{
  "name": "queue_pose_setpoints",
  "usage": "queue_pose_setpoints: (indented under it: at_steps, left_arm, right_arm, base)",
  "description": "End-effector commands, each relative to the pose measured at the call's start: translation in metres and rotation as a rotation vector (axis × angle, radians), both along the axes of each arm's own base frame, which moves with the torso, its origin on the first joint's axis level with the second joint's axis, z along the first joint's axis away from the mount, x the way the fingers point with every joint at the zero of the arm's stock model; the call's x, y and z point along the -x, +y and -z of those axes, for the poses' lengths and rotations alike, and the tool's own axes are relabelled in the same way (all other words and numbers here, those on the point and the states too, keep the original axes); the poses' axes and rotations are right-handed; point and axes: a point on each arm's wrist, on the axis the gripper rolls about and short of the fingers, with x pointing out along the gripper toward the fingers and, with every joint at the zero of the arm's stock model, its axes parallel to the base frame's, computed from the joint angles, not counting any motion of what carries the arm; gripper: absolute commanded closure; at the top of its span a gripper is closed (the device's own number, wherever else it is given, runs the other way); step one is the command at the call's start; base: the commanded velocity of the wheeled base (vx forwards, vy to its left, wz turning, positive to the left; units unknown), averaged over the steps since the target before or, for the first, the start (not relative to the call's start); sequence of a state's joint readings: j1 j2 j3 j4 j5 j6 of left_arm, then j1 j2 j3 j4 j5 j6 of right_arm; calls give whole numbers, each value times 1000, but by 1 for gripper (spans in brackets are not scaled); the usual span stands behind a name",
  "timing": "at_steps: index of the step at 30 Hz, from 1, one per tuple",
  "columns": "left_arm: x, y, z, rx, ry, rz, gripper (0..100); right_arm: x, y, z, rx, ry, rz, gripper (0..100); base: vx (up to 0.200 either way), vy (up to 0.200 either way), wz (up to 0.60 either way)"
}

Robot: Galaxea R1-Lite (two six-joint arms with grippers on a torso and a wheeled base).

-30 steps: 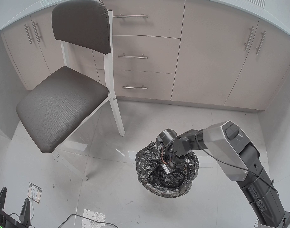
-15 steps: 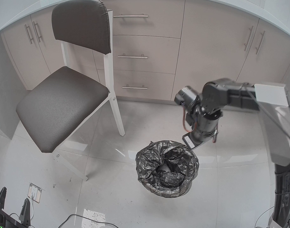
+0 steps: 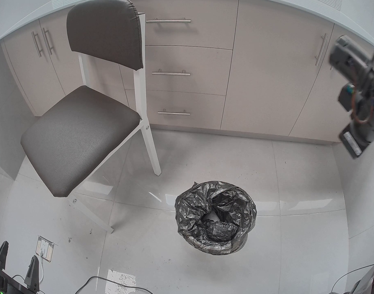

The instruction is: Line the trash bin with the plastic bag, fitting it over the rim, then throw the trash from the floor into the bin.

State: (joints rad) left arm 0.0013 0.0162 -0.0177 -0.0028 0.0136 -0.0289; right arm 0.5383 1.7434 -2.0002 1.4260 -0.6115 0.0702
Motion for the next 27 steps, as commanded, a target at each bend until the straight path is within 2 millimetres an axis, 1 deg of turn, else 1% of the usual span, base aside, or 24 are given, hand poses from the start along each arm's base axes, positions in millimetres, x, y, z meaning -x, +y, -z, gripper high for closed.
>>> queue_pose_setpoints:
  at_steps: [1,6,7,8,10,12,13,14,15,16,17,18,19,20,21,22,23,24,25,26,27]
  left_arm:
    - [0,0,5,0,1,0,0]
    - [0,0,5,0,1,0,0]
    - [0,0,5,0,1,0,0]
    - [0,0,5,0,1,0,0]
    - [0,0,5,0,1,0,0]
    - [0,0,5,0,1,0,0]
    - [0,0,5,0,1,0,0]
    - [0,0,5,0,1,0,0]
    - [0,0,5,0,1,0,0]
    - [0,0,5,0,1,0,0]
    - [0,0,5,0,1,0,0]
    - [0,0,5,0,1,0,0]
    - [0,0,5,0,1,0,0]
    - [0,0,5,0,1,0,0]
    - [0,0,5,0,1,0,0]
    - [0,0,5,0,1,0,0]
    - [0,0,5,0,1,0,0]
    - [0,0,5,0,1,0,0]
    - [0,0,5,0,1,0,0]
    - [0,0,5,0,1,0,0]
    - [0,0,5,0,1,0,0]
  right_arm:
    - [105,-64,-52,-50,-174,7,100]
    - [144,-96,-63,-46,-257,64,100]
    - [147,-98,-64,-44,-265,66,100]
    - [163,-107,-66,-33,-291,77,100]
    - [185,-117,-68,-22,-323,81,100]
    - [200,-122,-69,-20,-342,82,100]
    - [221,-126,-68,-37,-372,81,100]
    - [233,-127,-68,-55,-394,74,100]
    - [233,-127,-68,-55,-394,74,100]
    - [262,-129,-64,-95,-455,72,100]
    - [278,-130,-62,-112,-492,81,100]
    - [278,-130,-62,-112,-492,81,100]
    - [302,-129,-57,-129,-555,98,100]
    - [346,-127,-44,-158,-673,99,100]
    - [370,-126,-34,-178,-736,82,100]
    - [376,-126,-31,-185,-754,74,100]
    - [409,-124,-14,-219,-846,35,100]
    - [425,-124,-4,-230,-897,20,100]
    - [446,-124,9,-239,-971,4,100]
    - [460,-124,19,-242,-1029,-8,100]
    - [478,-126,31,-247,-1118,-20,100]
  base:
    - [0,0,0]
    - [0,0,0]
    - [0,0,0]
    - [0,0,0]
    - [0,0,0]
    - [0,0,0]
    - [0,0,0]
    - [0,0,0]
    - [0,0,0]
    - [0,0,0]
    - [0,0,0]
    - [0,0,0]
    - [0,0,0]
    - [0,0,0]
    - [0,0,0]
    - [0,0,0]
    - [0,0,0]
    - [0,0,0]
    - [0,0,0]
    - [0,0,0]
    - [0,0,0]
